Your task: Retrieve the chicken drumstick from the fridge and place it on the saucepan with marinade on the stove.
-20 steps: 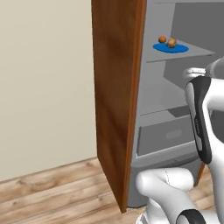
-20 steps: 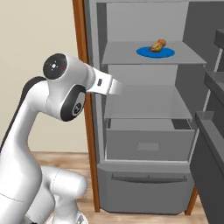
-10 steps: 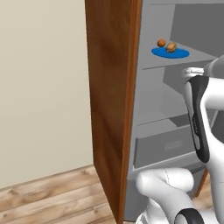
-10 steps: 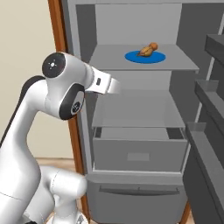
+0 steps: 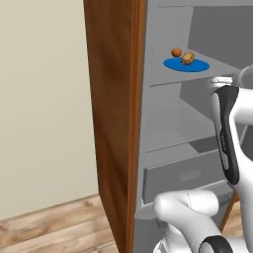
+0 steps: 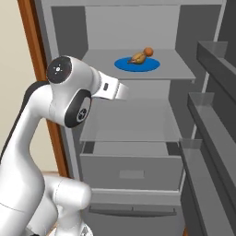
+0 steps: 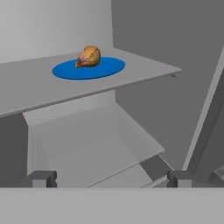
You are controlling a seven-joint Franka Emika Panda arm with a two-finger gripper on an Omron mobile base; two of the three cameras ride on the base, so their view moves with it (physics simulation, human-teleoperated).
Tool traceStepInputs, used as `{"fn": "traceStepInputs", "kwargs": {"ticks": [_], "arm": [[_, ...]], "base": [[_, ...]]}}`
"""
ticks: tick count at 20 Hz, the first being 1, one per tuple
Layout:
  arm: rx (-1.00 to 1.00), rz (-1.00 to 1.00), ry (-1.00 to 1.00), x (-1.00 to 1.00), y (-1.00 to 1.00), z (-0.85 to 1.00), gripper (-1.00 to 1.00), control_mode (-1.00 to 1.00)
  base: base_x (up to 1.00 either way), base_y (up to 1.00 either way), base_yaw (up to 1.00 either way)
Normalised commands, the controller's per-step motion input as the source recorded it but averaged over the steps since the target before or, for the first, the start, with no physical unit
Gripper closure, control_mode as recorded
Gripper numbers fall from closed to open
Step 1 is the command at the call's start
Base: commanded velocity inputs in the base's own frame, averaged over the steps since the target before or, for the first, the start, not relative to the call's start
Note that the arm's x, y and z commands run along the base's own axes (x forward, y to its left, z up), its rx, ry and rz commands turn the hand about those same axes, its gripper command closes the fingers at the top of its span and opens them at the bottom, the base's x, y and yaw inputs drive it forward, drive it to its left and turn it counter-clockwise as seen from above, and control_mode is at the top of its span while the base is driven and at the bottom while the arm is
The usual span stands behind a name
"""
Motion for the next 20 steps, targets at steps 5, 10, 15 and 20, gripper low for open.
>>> {"fn": "traceStepInputs", "kwargs": {"ticks": [5,10,15,20], "arm": [[0.00,0.00,0.00,0.00,0.00,0.00,-1.00,1.00],[0.00,0.00,0.00,0.00,0.00,0.00,-1.00,1.00],[0.00,0.00,0.00,0.00,0.00,0.00,-1.00,1.00],[0.00,0.00,0.00,0.00,0.00,0.00,-1.00,1.00]], "base": [[0.25,-0.06,0.00],[0.28,0.00,0.00],[0.56,-0.07,0.00],[0.35,-0.04,0.00]]}}
